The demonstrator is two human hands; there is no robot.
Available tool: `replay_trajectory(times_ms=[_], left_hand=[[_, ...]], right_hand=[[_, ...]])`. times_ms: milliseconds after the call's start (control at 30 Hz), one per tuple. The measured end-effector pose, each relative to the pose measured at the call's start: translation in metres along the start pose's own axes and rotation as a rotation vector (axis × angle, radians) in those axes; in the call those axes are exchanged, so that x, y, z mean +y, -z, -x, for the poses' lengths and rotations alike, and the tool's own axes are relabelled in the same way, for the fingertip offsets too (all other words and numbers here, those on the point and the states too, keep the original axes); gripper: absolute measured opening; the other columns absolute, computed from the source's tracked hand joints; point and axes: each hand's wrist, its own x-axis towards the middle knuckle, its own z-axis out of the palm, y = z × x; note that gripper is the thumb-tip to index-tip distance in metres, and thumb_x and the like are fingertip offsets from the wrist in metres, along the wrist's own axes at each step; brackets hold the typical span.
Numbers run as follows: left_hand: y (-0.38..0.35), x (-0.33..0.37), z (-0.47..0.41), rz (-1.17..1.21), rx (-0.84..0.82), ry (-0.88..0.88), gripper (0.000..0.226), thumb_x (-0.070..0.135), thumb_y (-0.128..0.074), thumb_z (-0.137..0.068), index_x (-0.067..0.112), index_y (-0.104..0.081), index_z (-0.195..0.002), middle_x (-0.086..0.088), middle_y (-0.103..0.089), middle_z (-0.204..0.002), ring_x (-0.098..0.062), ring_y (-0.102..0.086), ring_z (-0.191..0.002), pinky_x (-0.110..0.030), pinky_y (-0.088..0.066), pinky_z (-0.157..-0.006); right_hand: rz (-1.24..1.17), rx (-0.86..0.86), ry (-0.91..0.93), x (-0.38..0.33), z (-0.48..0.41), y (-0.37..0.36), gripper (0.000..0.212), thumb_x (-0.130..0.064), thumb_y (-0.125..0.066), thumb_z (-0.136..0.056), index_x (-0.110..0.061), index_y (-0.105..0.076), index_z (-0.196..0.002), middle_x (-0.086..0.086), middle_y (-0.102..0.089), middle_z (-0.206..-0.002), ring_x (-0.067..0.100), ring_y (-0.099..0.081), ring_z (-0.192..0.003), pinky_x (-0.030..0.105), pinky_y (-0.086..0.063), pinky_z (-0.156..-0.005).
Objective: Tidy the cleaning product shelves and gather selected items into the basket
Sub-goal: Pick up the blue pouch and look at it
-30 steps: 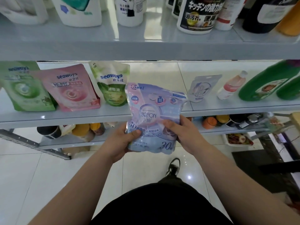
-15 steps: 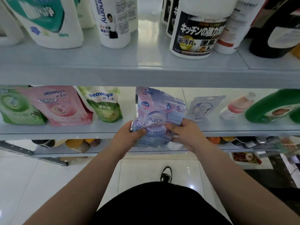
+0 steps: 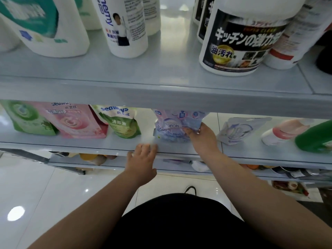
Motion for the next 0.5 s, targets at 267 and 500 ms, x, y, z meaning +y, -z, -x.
replay_trajectory(times_ms=[267,500], left_hand=[[-0.004,-0.004,-0.003,-0.067,-0.086,-0.044,0.102,0.055,-0.053,-0.088,0.02,0.009,-0.161,-0.012,-0.006,-0.162,-0.041,-0.004,-0.151,-0.066,-0.016,-0.119],[-0.005,-0.004,-0.002,-0.084,-0.113,-0.058,0.105,0.058,-0.051,-0.089,0.018,0.015,-0.161,-0.013,0.0,-0.165,-0.044,0.003,-0.153,-0.068,-0.009,-0.12]], right_hand=[[-0.078,-0.028,0.058,-0.001,0.008,-0.016,0.027,-0.027,-0.076,-0.094,-0.049,-0.061,-0.095,-0.042,-0.066,-0.084,-0.026,-0.059,-0.083,-0.002,-0.041,-0.067],[-0.074,-0.06,-0.002,0.002,0.007,-0.017,0.022,-0.036,-0.076,-0.094,-0.048,-0.057,-0.097,-0.039,-0.064,-0.087,-0.025,-0.058,-0.083,-0.003,-0.041,-0.064]])
